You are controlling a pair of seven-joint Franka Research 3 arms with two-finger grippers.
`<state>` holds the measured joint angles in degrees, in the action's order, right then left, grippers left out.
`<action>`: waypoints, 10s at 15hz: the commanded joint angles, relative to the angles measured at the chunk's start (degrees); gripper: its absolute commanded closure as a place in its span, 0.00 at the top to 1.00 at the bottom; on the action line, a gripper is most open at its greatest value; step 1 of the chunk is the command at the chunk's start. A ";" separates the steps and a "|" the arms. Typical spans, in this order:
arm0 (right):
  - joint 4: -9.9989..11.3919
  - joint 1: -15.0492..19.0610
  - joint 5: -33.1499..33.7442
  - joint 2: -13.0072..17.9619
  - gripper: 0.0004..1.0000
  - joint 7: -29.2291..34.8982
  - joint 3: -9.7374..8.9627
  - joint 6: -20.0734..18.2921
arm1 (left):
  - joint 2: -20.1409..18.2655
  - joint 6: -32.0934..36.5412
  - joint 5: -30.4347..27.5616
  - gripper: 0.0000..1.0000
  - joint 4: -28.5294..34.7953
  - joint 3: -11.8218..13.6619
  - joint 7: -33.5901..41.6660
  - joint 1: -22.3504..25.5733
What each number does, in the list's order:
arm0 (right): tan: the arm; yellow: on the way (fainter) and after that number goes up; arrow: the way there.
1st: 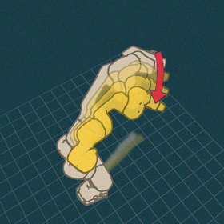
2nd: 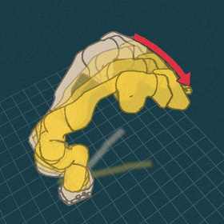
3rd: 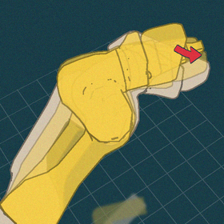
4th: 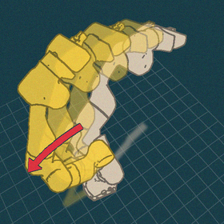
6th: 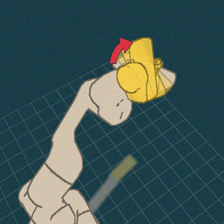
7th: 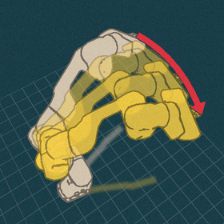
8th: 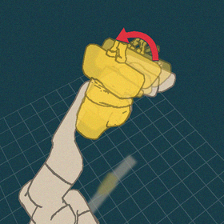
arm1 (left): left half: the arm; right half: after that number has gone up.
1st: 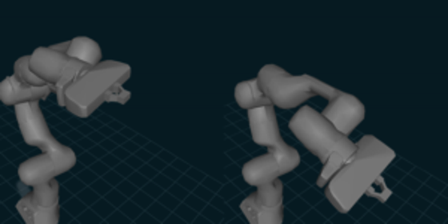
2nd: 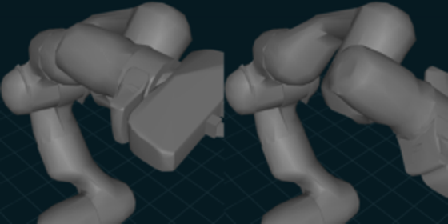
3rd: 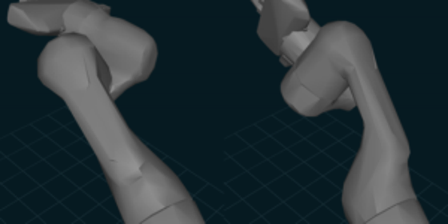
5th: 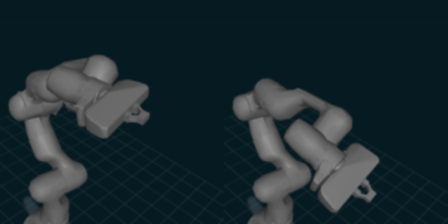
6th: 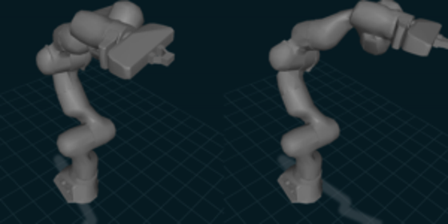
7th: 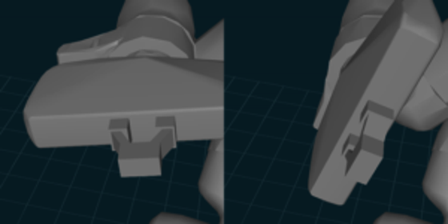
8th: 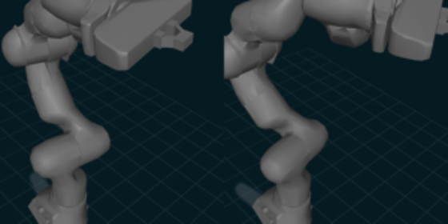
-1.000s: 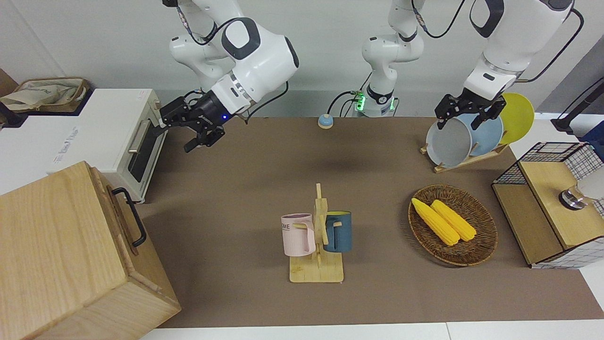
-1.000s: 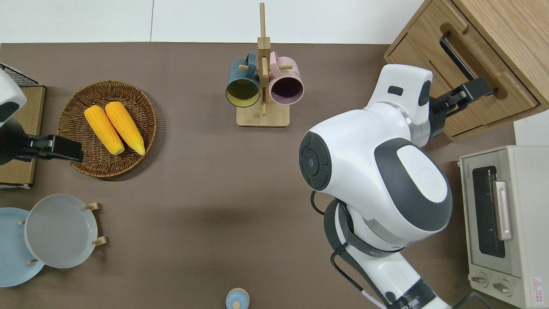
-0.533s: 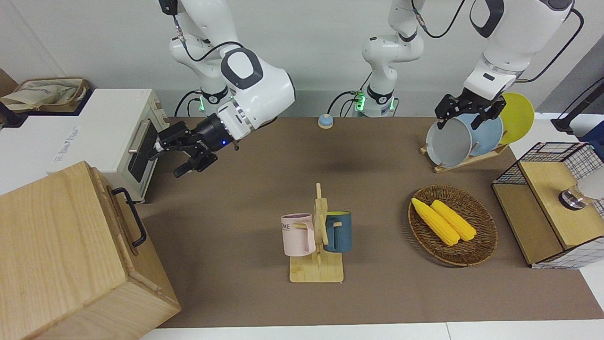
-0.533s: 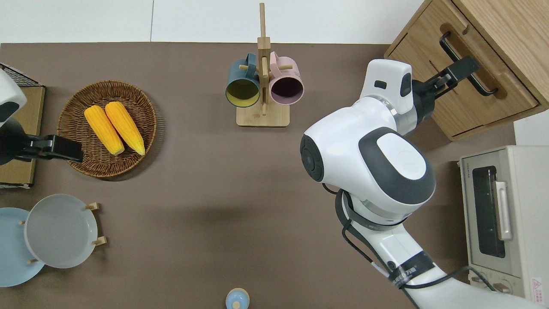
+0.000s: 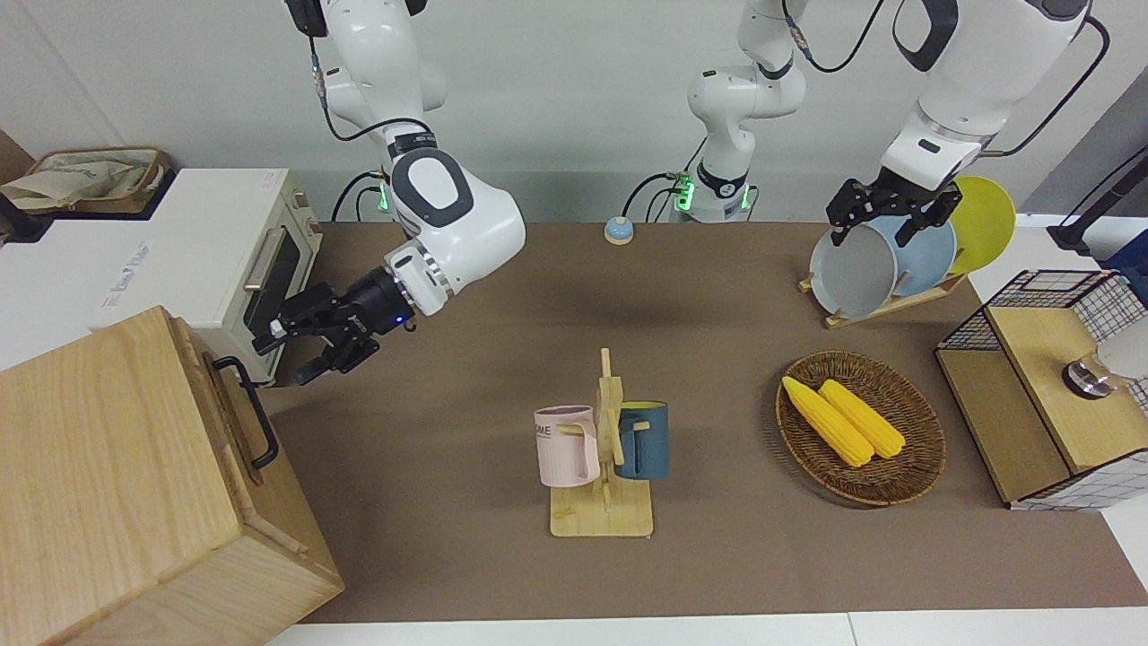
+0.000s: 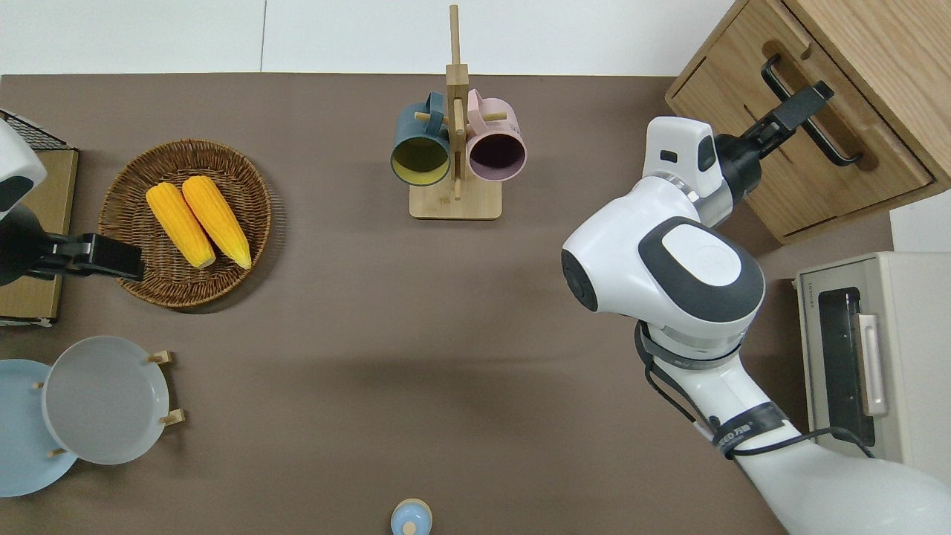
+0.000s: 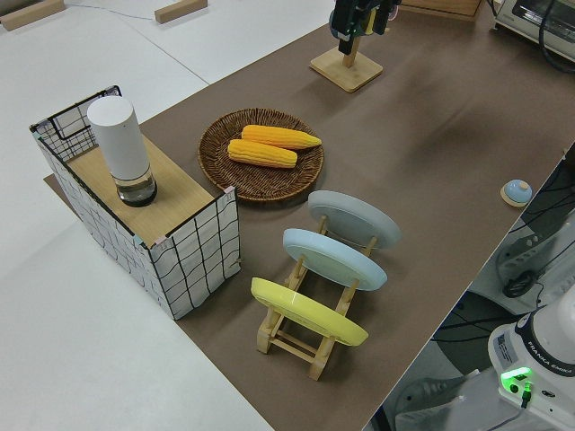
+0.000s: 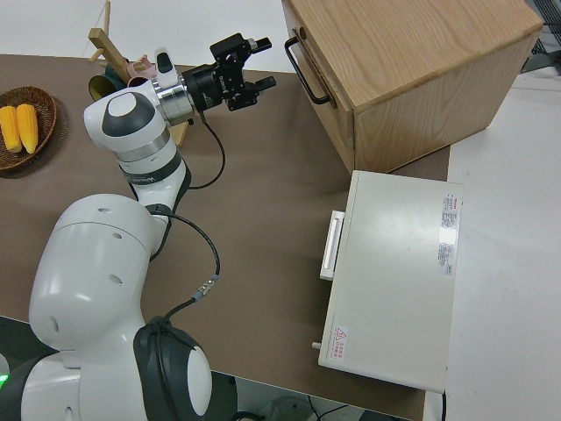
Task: Slide drawer open with right arm
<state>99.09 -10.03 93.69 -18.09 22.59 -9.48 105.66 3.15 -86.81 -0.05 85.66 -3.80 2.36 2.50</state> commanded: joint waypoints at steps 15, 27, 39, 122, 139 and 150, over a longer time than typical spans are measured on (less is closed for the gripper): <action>3.31 2.30 14.50 -3.62 0.97 11.51 4.30 8.42 | -0.25 1.03 1.02 0.99 -0.49 0.02 -0.60 -0.39; 1.64 1.42 14.50 -4.41 0.00 10.63 4.91 8.16 | -0.25 1.03 1.02 0.99 -0.58 0.02 -0.60 -0.39; 1.81 -4.29 9.50 -4.32 0.00 10.46 4.21 -0.10 | -0.25 1.03 1.02 0.99 -0.58 0.02 -0.60 -0.39; -17.17 -23.29 -44.62 3.57 0.99 7.47 2.10 -22.87 | -0.25 1.03 1.02 0.99 -0.58 0.02 -0.60 -0.39; -14.63 3.60 -86.82 20.02 0.99 -8.16 2.89 -19.44 | -0.25 1.03 1.02 0.99 -0.49 0.02 -0.60 -0.39; -13.04 12.14 -90.96 19.93 0.99 -24.16 2.98 -20.50 | -0.25 1.03 1.02 0.99 -0.58 0.02 -0.60 -0.39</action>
<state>84.06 -0.11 5.09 0.30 3.11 -5.78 85.13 3.15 -86.81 -0.05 85.66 -3.80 2.36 2.50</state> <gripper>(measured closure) 0.013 0.004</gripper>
